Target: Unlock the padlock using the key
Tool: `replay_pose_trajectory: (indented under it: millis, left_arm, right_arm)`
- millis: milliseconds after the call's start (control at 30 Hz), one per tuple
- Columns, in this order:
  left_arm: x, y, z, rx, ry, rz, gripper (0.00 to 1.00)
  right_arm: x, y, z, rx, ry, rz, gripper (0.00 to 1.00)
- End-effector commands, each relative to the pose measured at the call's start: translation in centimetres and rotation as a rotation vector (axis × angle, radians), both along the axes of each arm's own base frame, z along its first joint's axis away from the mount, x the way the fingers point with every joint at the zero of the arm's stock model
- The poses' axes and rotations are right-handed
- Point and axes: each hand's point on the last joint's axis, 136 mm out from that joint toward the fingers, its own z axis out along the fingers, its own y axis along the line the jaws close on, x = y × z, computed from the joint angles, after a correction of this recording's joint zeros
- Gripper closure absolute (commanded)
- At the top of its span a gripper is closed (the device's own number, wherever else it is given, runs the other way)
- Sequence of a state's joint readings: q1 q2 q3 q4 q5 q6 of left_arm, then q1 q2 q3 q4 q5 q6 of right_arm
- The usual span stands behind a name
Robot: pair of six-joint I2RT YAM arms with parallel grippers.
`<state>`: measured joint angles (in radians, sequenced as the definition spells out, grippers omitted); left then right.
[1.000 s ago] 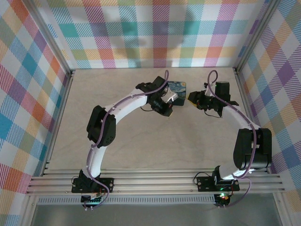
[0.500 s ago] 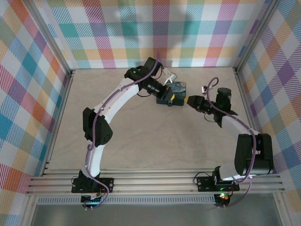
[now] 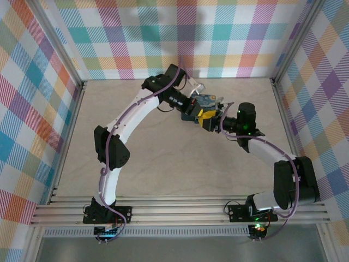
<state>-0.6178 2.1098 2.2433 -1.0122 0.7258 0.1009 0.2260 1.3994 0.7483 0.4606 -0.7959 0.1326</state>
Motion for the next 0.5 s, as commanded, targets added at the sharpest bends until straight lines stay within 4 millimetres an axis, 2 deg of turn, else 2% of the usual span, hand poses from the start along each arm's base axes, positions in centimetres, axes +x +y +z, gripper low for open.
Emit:
replay_pose_trajectory:
  millis: [0,167,467]
  left_arm:
    - [-1.1,0.5,3.4,-0.065,-0.005,-0.014,1.00]
    - [-1.4,0.5,3.7,-0.079,0.012,-0.023,1.00]
    - [-2.1,0.7,4.7,-0.111,0.034,-0.043,1.00]
  right_arm:
    - [0.0,0.8,1.3,-0.051,-0.143,0.038,0.53]
    - [0.0,1.4,0.9,-0.101,-0.181,0.055,0.54]
    - [0.6,1.1,0.6,-0.155,-0.247,0.027,0.61]
